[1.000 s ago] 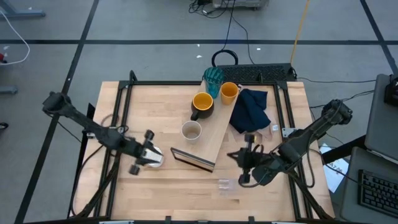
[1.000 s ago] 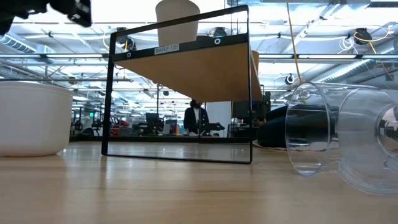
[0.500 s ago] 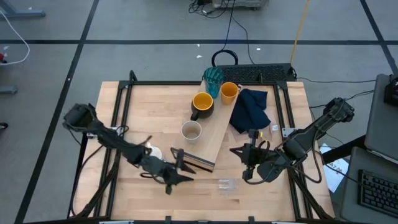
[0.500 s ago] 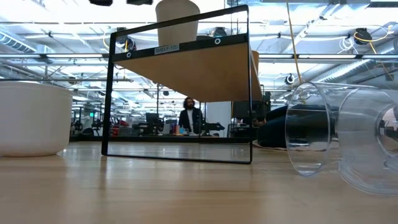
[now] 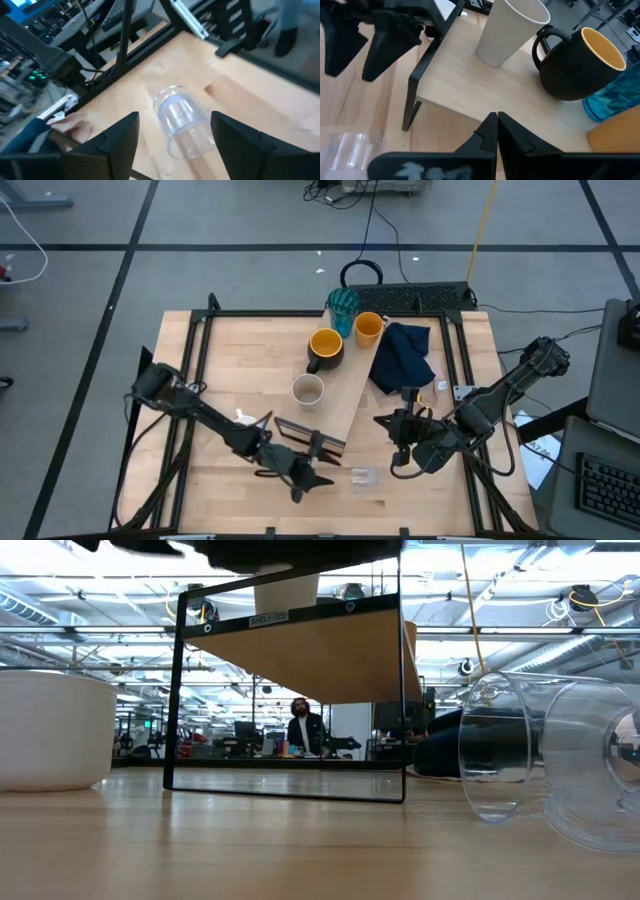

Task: Stack small to large cups/mugs on shelf
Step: Adjust the transparent mug

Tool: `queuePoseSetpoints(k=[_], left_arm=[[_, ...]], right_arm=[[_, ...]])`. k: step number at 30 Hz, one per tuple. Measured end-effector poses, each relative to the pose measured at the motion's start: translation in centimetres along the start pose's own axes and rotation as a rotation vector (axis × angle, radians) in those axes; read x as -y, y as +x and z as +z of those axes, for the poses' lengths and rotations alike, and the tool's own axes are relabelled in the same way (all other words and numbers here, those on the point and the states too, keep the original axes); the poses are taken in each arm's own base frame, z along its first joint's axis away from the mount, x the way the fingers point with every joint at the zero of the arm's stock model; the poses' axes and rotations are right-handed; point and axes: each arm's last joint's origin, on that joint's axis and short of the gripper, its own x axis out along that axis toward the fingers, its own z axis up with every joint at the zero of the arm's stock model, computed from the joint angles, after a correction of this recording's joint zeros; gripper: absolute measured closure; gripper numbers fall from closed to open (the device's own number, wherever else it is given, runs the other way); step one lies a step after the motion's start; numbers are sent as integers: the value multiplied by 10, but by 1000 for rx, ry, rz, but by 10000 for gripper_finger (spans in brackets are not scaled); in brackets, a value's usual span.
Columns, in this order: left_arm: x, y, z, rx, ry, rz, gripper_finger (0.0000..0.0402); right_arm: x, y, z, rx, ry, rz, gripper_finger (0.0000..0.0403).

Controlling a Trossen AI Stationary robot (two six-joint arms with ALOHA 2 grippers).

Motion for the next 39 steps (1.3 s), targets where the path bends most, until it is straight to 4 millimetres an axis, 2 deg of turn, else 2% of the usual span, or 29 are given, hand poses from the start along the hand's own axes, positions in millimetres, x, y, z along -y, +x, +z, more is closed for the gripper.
queuePoseSetpoints(k=[5,10,15,23,30,39], left_arm=[[12,17,-5,-52,109,41,161],[17,25,-12,-80,125,10,178],[10,26,-20,-132,80,-21,188],[9,27,-16,-94,71,-26,190],[21,24,-9,-54,63,-64,190],[39,16,1,-95,192,79,190]], right_arm=[[1,-1,0,-2,-1,1,403],[2,-1,0,1,0,3,403],[1,-2,1,7,7,5,403],[1,-2,2,22,19,9,403],[1,-2,3,22,22,9,403],[1,-2,3,23,31,10,403]])
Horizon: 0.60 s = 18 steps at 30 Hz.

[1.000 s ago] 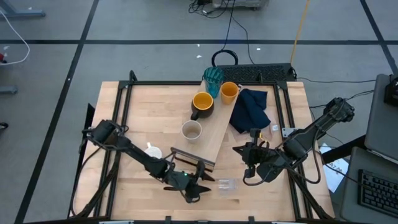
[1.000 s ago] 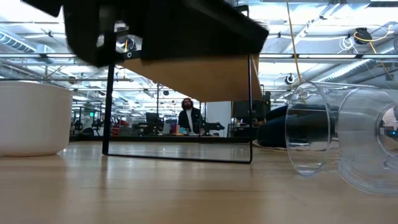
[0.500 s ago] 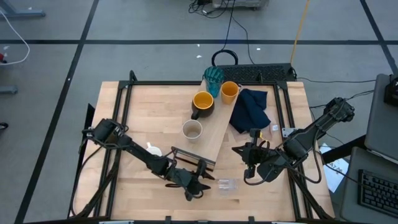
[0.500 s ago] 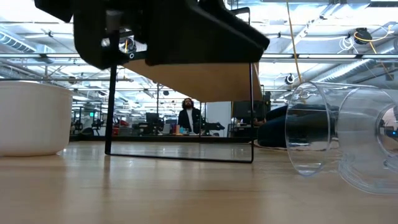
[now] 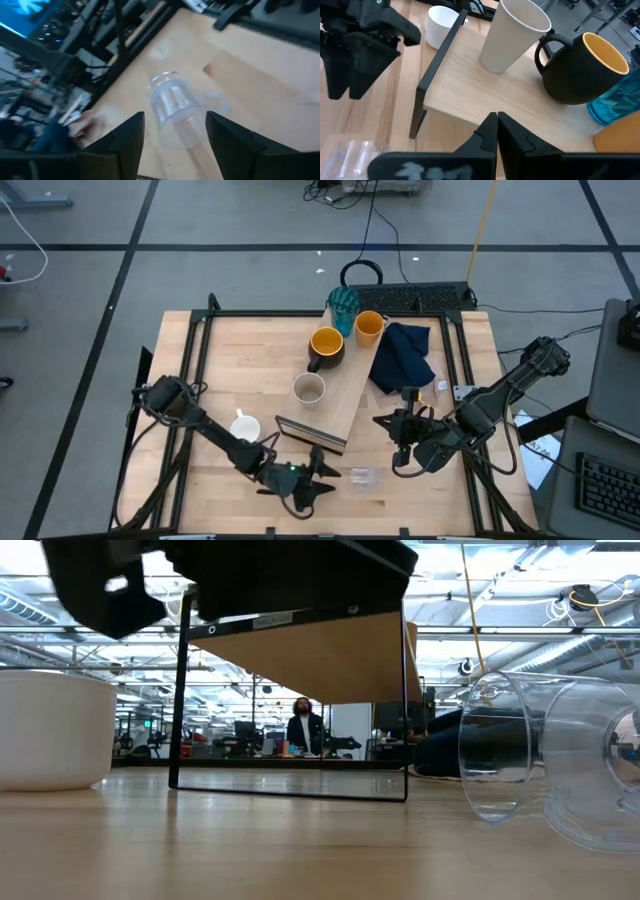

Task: Stack small to large cups/mugs on shelf
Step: Adjust the transparent mug

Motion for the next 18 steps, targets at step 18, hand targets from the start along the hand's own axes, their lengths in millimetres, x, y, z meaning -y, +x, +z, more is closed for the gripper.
queuePoseSetpoints(k=[18], left_arm=[[13,61,6,-217,230,108,190]], right_arm=[[-8,-7,0,27,-5,38,403]])
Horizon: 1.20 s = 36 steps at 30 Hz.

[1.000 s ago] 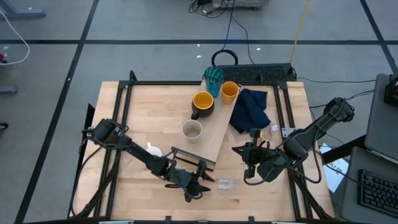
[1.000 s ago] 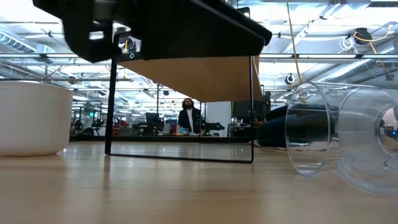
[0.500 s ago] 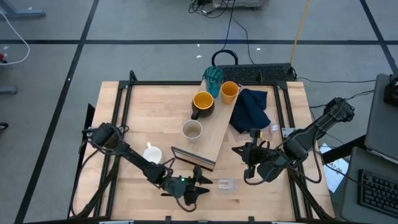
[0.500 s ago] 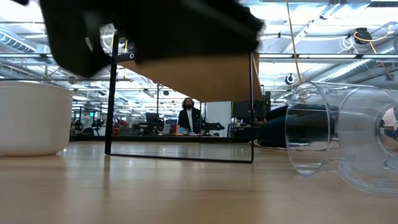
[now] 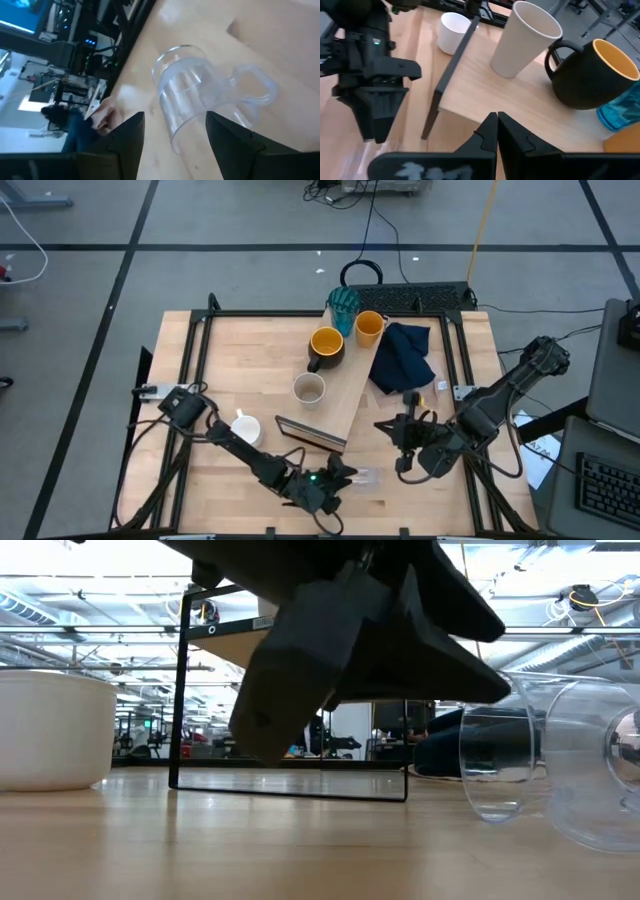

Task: Stack small to large cups/mugs on shelf
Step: Adjust the transparent mug

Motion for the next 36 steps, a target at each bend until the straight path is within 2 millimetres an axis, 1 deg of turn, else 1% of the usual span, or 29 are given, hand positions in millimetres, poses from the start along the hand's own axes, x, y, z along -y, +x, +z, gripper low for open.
queuePoseSetpoints(k=[4,9,13,17,20,23,28,29,33,36], left_arm=[[-4,7,-5,42,-42,-66,190],[-11,13,-11,46,-64,-67,190],[-16,18,-15,75,-73,-103,190],[-17,19,-16,72,-102,-104,196],[-16,19,-16,78,-90,-109,229],[-15,18,-15,88,-82,-119,280],[-12,15,-12,95,-82,-124,378],[-13,15,-11,99,-85,-123,389],[-12,12,-8,104,-83,-126,397],[-16,8,-7,97,-87,-135,398]], right_arm=[[-4,-4,-1,7,-7,18,403],[-7,-7,-2,13,-3,31,403],[-8,-8,-2,14,-2,35,403],[-8,-8,-2,15,-3,35,403],[-8,-8,-2,15,-4,35,403],[-8,-8,-2,15,-2,36,403],[-9,-9,-2,16,-6,40,403],[-9,-9,-2,16,-5,40,403],[-9,-9,-2,16,-5,40,403],[-7,-11,-2,21,0,42,403]])
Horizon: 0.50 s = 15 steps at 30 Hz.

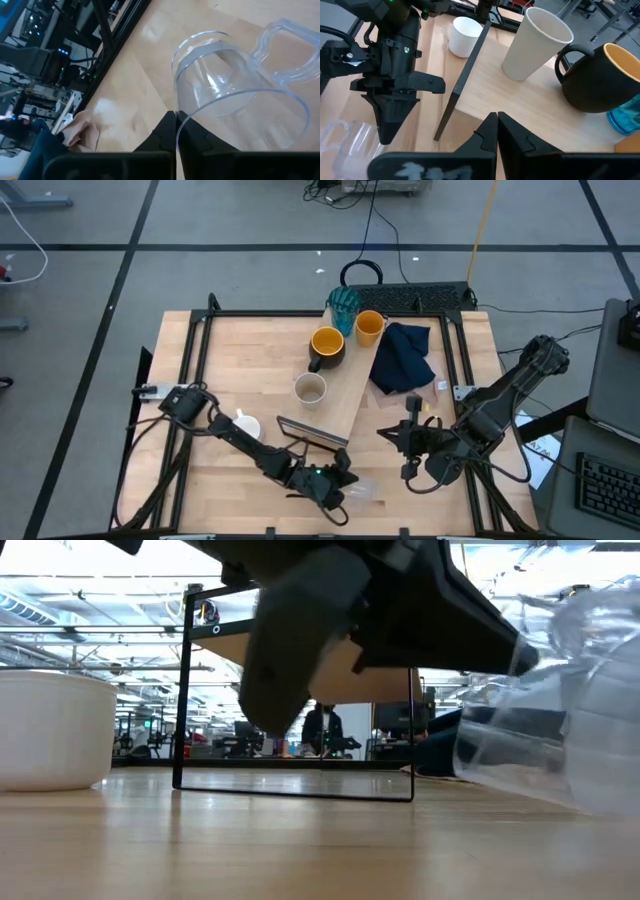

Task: Stack small to large cups/mugs on shelf
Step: Adjust the transparent mug

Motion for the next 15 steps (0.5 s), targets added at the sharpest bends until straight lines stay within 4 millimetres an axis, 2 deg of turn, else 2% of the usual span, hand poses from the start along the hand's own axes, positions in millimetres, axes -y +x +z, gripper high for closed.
queuePoseSetpoints(k=[3,8,15], left_arm=[[-5,-8,5,-32,-6,-17,399],[-20,-19,24,-98,-18,-68,400],[-35,-34,45,-183,-1,-266,400]], right_arm=[[4,-4,1,12,12,4,403],[8,-12,2,30,19,19,403],[4,-18,0,39,7,42,403]])
